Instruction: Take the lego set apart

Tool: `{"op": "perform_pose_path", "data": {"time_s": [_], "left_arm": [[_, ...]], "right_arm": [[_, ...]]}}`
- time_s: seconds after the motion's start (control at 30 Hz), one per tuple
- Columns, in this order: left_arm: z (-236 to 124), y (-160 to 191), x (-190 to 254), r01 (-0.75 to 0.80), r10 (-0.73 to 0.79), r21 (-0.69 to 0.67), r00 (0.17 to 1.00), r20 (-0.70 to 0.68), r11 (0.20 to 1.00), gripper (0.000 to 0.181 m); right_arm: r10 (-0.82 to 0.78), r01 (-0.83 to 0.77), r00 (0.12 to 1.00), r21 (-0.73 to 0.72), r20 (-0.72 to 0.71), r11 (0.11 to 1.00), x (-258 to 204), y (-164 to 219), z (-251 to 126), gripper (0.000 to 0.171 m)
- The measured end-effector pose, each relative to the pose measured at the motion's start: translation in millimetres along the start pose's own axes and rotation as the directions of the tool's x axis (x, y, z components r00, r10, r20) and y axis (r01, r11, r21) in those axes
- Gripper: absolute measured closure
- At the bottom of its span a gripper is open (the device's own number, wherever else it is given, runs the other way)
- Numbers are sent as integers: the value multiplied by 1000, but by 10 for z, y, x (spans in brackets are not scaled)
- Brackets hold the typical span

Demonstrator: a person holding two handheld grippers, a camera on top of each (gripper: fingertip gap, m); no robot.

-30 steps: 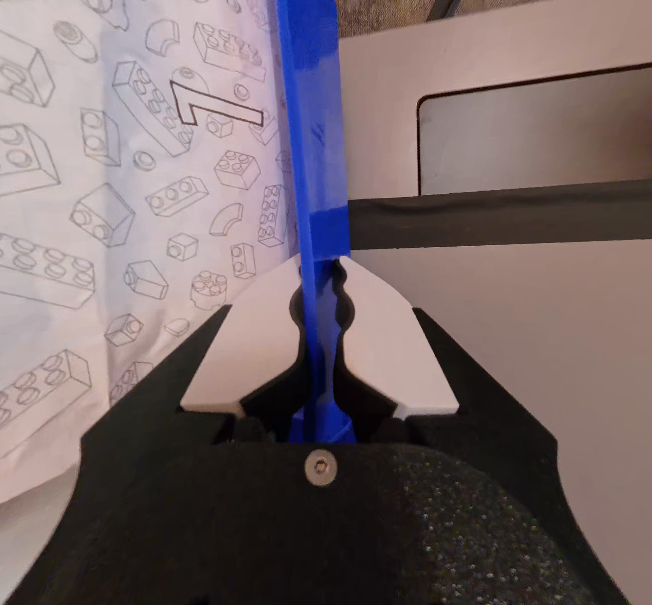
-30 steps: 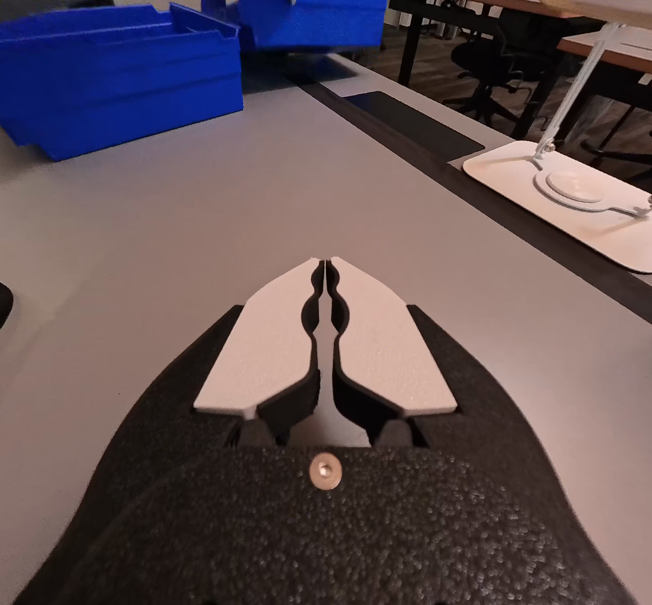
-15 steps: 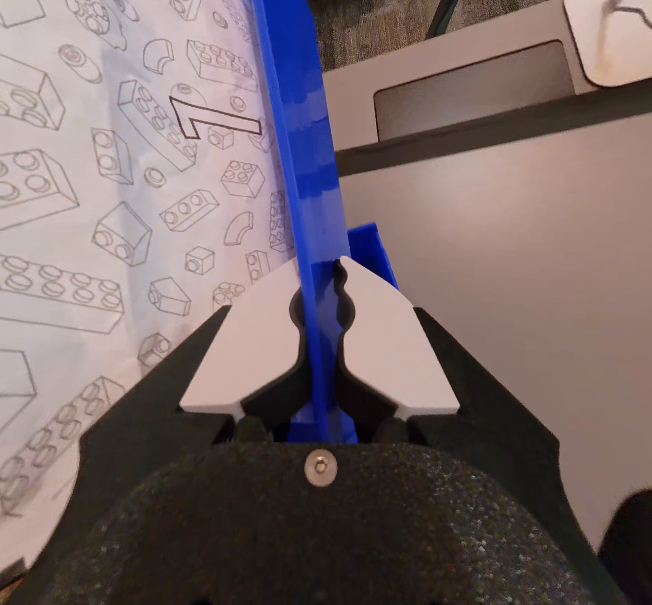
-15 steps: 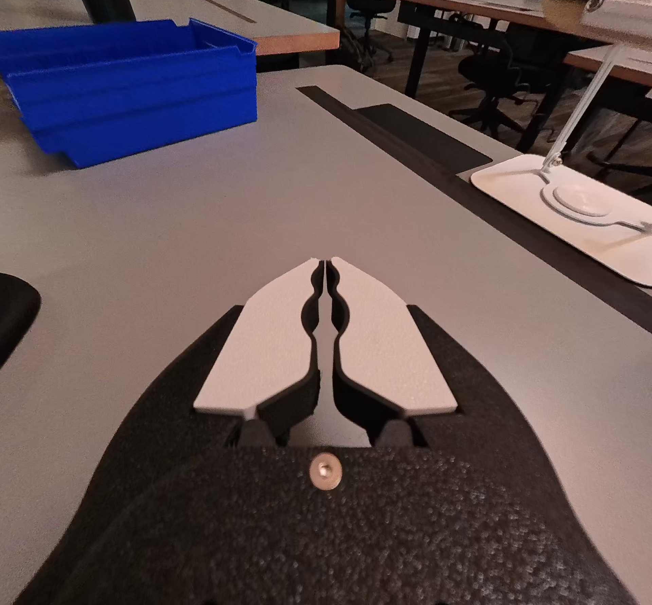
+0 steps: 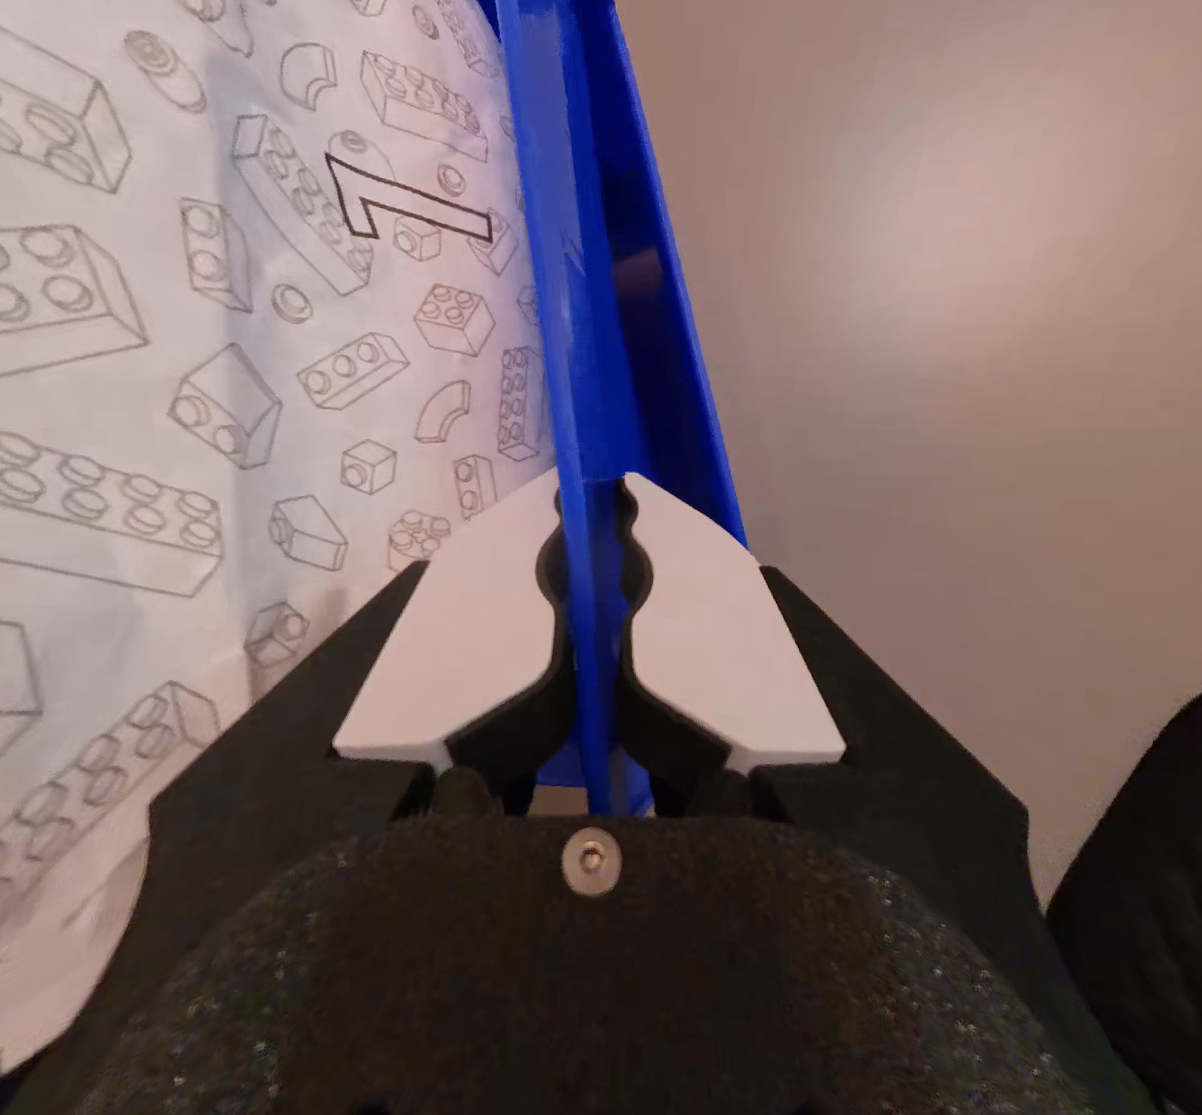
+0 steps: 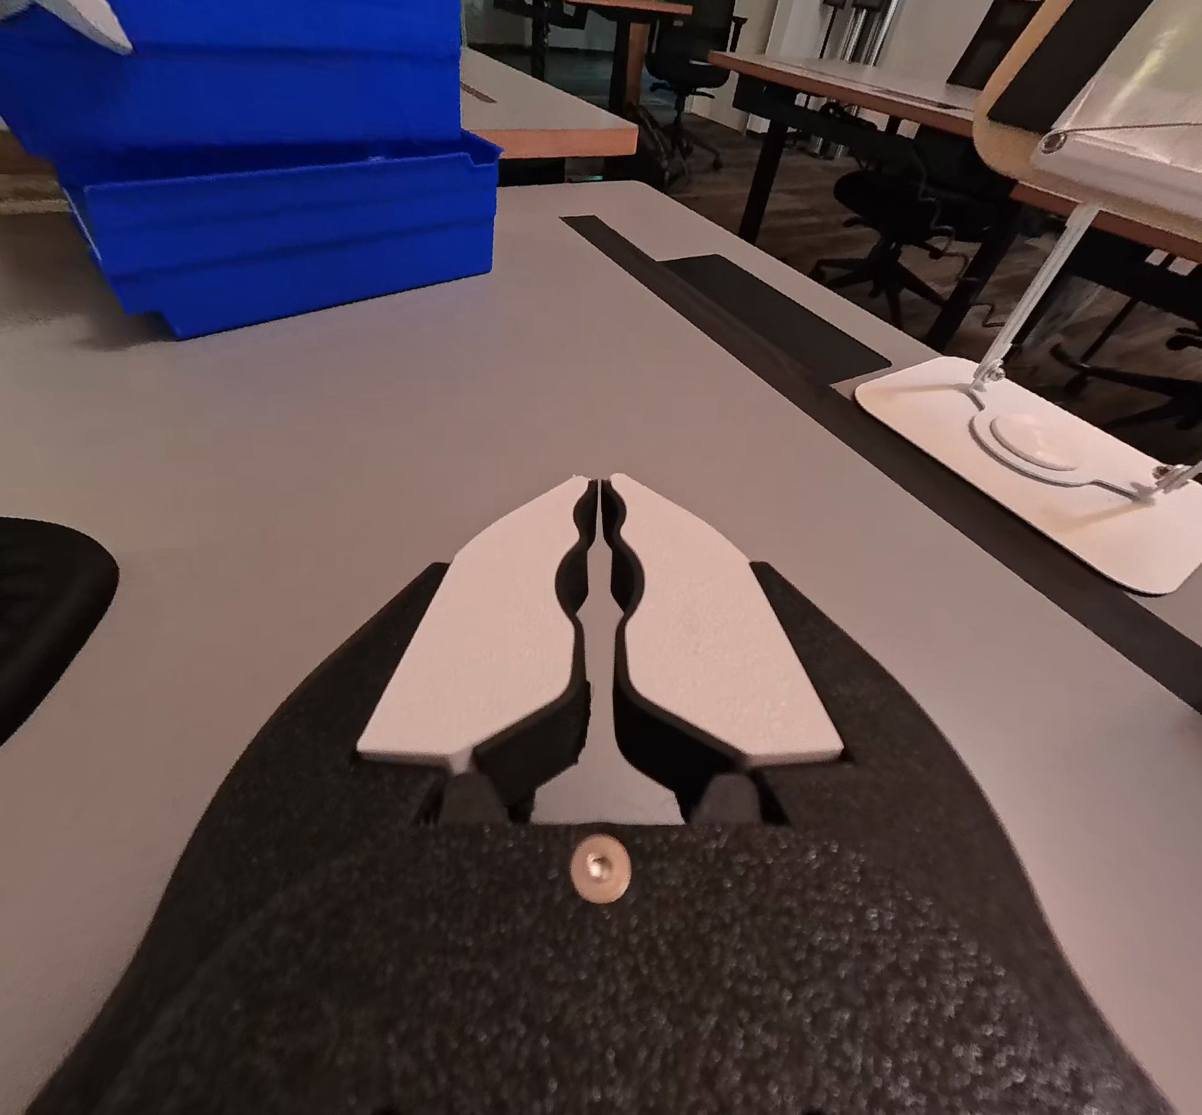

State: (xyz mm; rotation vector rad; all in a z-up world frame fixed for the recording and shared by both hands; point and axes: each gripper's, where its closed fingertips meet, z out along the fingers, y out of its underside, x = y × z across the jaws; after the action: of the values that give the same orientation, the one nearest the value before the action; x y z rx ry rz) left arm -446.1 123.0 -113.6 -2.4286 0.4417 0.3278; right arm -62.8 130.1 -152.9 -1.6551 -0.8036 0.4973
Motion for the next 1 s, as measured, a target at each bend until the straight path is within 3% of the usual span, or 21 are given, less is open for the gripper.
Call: {"op": "perform_pose_path", "data": {"time_s": [0.13,0.3,0.43,0.53,0.67,0.8,0.9,1.0], "left_arm": [[43,-36,115,-22,23,-10,999,29,1000,171],[65,-14,444,30,-31,-18,995,-97,999,170],[211,-25,440,-18,21,46,998,-66,999,170],[344,-8,472,-80,80,3,996,-47,997,170],[513,-145,566,-52,53,42,998,-46,998,172],[609,-302,677,46,-24,102,978,-206,994,167],[544,-313,679,-70,93,169,986,-137,983,160],[233,-295,691,-130,147,269,988,-43,954,151]], "right_arm": [[-7,7,1000,0,-6,1000,1,-4,-14,171],[10,-10,1000,-1,-10,1000,45,11,-7,170],[27,-27,1000,-8,7,1000,27,49,30,171],[21,-21,1000,-18,18,1000,-19,70,46,170],[-6,6,1000,-26,10,1000,-28,81,43,170],[4,-3,1000,-30,15,1000,-26,99,53,170],[3,-2,1000,-35,13,999,-17,118,52,170],[7,-6,1000,-42,10,999,1,146,54,170]]}}
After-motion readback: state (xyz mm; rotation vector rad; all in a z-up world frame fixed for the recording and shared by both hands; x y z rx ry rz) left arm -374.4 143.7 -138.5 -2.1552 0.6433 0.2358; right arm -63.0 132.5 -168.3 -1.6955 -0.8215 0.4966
